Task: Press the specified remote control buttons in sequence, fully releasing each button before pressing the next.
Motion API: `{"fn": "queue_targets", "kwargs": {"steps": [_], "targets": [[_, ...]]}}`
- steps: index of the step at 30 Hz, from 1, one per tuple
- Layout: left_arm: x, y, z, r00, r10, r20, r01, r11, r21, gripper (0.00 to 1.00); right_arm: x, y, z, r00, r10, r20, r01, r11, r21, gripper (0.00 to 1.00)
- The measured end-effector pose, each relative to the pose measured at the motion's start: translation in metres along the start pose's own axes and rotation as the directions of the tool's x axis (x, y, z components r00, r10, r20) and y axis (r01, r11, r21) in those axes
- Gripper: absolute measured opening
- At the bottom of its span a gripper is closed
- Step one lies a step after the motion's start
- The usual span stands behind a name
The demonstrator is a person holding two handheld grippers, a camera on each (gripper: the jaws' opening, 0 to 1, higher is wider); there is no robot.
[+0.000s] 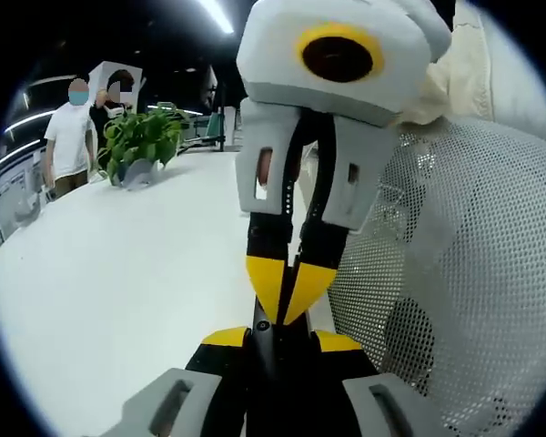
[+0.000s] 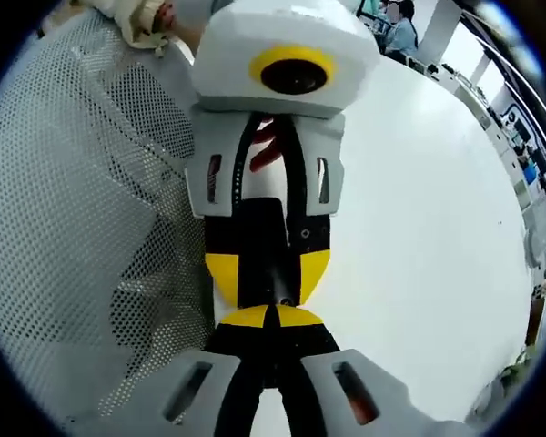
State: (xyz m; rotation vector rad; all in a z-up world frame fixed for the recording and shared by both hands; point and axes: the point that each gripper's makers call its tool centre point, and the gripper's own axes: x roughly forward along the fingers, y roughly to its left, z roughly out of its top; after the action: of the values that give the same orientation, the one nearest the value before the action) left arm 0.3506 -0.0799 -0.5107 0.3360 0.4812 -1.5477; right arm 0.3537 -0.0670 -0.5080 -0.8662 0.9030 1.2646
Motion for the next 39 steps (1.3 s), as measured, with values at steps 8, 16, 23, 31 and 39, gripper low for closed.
{"fn": "queue_targets", "kwargs": {"steps": [8,16,23,31,39], "targets": [[0.000,0.000,0.000,1.000,0.003,0.000,-0.003,1.000,0.000,0.26,-0.001,-0.004,0.000,0.992,0.045,0.118,-0.071,0.970,0.234,0.00],[0.000,0.000,-0.001,1.000,0.002,-0.004,-0.002,1.000,0.005,0.26,0.001,-0.008,0.002,0.994,0.034,0.102,-0.059,0.966,0.252,0.00],[0.000,0.000,0.000,1.000,0.000,-0.005,0.000,1.000,0.007,0.26,0.002,-0.012,0.000,0.996,0.009,0.088,-0.039,0.936,0.349,0.00],[0.001,0.000,-0.001,1.000,0.000,-0.003,0.000,1.000,0.000,0.27,0.003,-0.023,-0.011,0.995,-0.078,-0.059,0.089,0.968,0.235,0.00],[0.002,-0.001,-0.001,1.000,0.001,-0.011,-0.001,0.999,0.032,0.27,0.000,-0.017,-0.010,0.998,0.001,0.065,-0.027,0.913,0.408,0.00]]}}
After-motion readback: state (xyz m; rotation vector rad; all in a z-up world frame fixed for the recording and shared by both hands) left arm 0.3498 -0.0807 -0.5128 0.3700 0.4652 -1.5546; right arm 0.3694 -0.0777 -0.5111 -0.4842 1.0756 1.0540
